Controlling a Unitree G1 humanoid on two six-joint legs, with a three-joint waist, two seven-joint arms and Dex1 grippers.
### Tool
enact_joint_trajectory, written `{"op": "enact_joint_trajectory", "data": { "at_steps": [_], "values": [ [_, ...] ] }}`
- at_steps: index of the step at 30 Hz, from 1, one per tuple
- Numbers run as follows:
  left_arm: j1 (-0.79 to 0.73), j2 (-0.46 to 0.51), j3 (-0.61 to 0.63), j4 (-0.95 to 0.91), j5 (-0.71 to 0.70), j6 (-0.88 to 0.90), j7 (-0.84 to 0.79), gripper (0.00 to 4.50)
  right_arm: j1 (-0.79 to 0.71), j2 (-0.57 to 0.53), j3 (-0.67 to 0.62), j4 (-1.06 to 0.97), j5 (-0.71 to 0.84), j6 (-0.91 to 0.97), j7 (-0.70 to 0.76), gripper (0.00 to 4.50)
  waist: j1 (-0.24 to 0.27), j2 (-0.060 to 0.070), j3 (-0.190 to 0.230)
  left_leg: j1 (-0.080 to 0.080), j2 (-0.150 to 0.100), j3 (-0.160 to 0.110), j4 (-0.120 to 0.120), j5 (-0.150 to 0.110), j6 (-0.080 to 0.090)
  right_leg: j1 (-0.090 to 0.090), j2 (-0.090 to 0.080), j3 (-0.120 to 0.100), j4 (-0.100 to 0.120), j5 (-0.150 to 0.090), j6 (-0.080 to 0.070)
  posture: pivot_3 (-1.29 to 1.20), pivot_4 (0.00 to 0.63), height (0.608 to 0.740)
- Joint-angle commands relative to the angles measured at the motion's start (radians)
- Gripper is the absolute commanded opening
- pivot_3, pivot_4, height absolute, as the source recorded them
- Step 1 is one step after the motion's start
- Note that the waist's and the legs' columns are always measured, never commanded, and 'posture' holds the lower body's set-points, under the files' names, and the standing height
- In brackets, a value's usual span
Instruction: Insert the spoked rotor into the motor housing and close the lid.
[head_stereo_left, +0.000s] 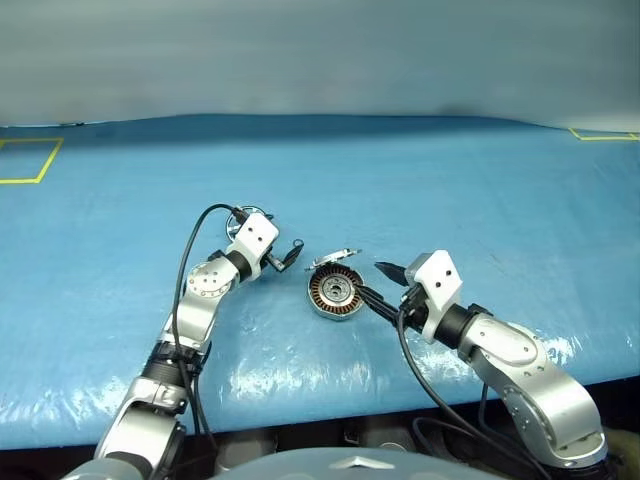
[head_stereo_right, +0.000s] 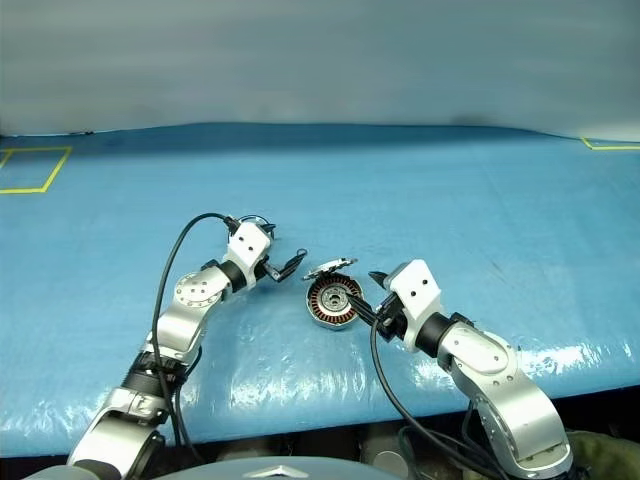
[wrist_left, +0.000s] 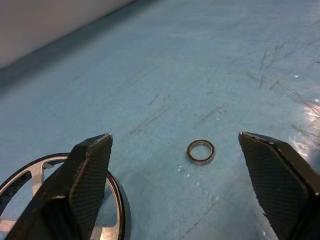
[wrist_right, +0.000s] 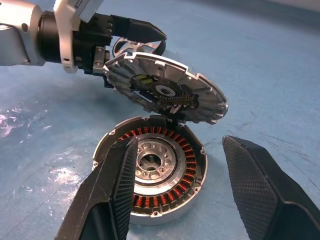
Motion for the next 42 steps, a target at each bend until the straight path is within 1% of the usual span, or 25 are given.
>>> {"op": "enact_joint_trajectory", "data": {
  "at_steps": [1, 5, 11, 15, 17, 21, 25, 31, 32, 33, 34, 42],
  "values": [
    [-0.041, -0.02, -0.036, 0.002, 0.002, 0.016, -0.033, 4.47, 0.0, 0.007, -0.001, -0.014, -0.005, -0.02, -0.01, 2.84, -0.001, 0.0, 0.0, 0.0, 0.0, 0.0, 0.0, 0.0, 0.0, 0.0, 0.0, 0.0, 0.0, 0.0, 0.001, 0.0, 0.15, 0.74],
    [-0.055, -0.013, -0.067, 0.021, 0.02, 0.051, -0.057, 4.47, 0.009, 0.015, 0.002, -0.013, -0.015, -0.024, -0.02, 2.84, -0.004, 0.0, 0.0, 0.0, 0.0, 0.0, 0.0, 0.0, 0.0, 0.0, 0.0, 0.0, 0.0, -0.001, 0.001, 0.0, 0.15, 0.74],
    [-0.059, -0.035, -0.056, 0.038, 0.042, 0.168, 0.009, 4.47, 0.022, 0.028, 0.009, -0.017, -0.023, -0.029, -0.03, 2.84, -0.004, 0.0, 0.0, 0.0, 0.001, 0.0, 0.0, 0.0, 0.0, 0.0, 0.0, 0.0, 0.0, -0.002, 0.003, 0.0, 0.15, 0.74],
    [-0.052, -0.039, -0.054, 0.02, 0.038, 0.23, 0.015, 4.47, 0.023, 0.032, 0.005, -0.015, -0.026, -0.031, -0.029, 2.84, -0.003, 0.0, 0.0, 0.0, 0.002, 0.0, 0.0, 0.0, 0.0, 0.0, 0.0, 0.0, 0.0, -0.002, 0.004, 0.0, 0.15, 0.74],
    [-0.049, -0.032, -0.067, 0.023, 0.052, 0.235, 0.018, 4.47, 0.021, 0.033, 0.006, -0.01, -0.03, -0.033, -0.028, 2.84, -0.003, 0.0, 0.0, 0.001, 0.002, 0.0, 0.0, 0.0, 0.0, 0.0, 0.0, 0.0, 0.0, -0.002, 0.004, 0.0, 0.15, 0.74],
    [-0.044, -0.05, -0.058, 0.016, 0.007, 0.327, -0.009, 4.47, 0.014, 0.033, 0.016, -0.003, -0.037, -0.034, -0.028, 2.84, -0.004, 0.0, 0.0, 0.001, 0.002, 0.0, 0.0, 0.0, 0.0, 0.001, 0.0, 0.0, 0.001, -0.002, 0.004, 0.0, 0.15, 0.74],
    [-0.046, -0.051, -0.046, 0.042, 0.027, 0.334, 0.036, 4.47, 0.013, 0.032, 0.016, -0.001, -0.036, -0.034, -0.028, 2.84, -0.003, 0.0, -0.001, 0.001, 0.002, 0.0, 0.0, 0.0, 0.0, 0.001, 0.0, 0.0, 0.001, -0.002, 0.004, 0.0, 0.15, 0.74],
    [-0.043, -0.064, -0.028, 0.062, 0.017, 0.362, 0.058, 4.47, 0.009, 0.03, 0.025, 0.003, -0.043, -0.032, -0.03, 2.84, -0.003, 0.0, -0.001, 0.003, 0.002, 0.0, 0.0, 0.0, 0.0, 0.002, 0.0, 0.0, 0.001, -0.002, 0.004, 0.0, 0.15, 0.74],
    [-0.041, -0.066, -0.025, 0.062, 0.008, 0.363, 0.054, 4.1, 0.008, 0.03, 0.027, 0.003, -0.043, -0.031, -0.03, 2.84, -0.003, 0.0, -0.001, 0.003, 0.002, 0.0, 0.0, 0.0, 0.0, 0.003, 0.0, 0.001, 0.001, -0.002, 0.004, 0.0, 0.15, 0.74],
    [-0.039, -0.068, -0.023, 0.061, 0.002, 0.364, 0.05, 3.88, 0.008, 0.03, 0.027, 0.003, -0.044, -0.03, -0.03, 2.84, -0.003, 0.0, -0.001, 0.003, 0.002, 0.0, 0.0, 0.0, 0.0, 0.003, 0.0, 0.001, 0.001, -0.002, 0.003, 0.0, 0.15, 0.74],
    [-0.036, -0.067, -0.029, 0.063, 0.01, 0.368, 0.057, 3.57, 0.008, 0.029, 0.028, 0.003, -0.044, -0.029, -0.03, 2.84, -0.004, 0.0, -0.001, 0.003, 0.002, 0.0, 0.001, 0.0, 0.0, 0.003, 0.0, 0.001, 0.001, -0.002, 0.003, 0.0, 0.15, 0.74],
    [-0.022, -0.04, -0.051, 0.065, 0.025, 0.35, 0.052, 0.95, 0.001, 0.028, 0.035, 0.007, -0.047, -0.024, -0.029, 2.84, -0.005, 0.0, -0.002, 0.004, 0.002, 0.0, 0.001, 0.0, 0.0, 0.003, 0.0, 0.001, 0.001, -0.002, 0.004, 0.0, 0.15, 0.74]
  ]
}}
